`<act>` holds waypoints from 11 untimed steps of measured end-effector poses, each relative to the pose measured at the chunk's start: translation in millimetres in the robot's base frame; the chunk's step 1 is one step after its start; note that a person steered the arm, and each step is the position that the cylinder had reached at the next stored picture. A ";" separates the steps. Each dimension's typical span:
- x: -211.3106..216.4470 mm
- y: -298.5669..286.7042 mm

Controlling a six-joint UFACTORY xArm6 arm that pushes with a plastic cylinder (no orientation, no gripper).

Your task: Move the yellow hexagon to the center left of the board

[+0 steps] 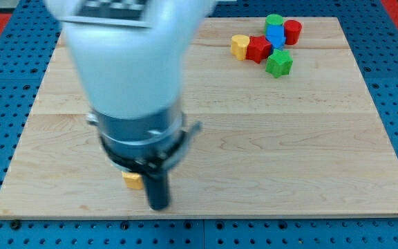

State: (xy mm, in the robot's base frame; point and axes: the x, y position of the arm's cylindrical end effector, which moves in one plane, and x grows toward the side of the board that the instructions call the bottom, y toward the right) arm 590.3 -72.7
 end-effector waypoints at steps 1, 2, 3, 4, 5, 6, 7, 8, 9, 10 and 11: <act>-60.6 -16.2; -13.6 -20.8; -31.0 -72.8; -88.0 -50.2; -137.2 -86.7; -126.7 -97.5; -181.9 -130.7; -209.4 -79.6; -233.6 -120.2; -188.0 -86.1; -128.9 -78.6</act>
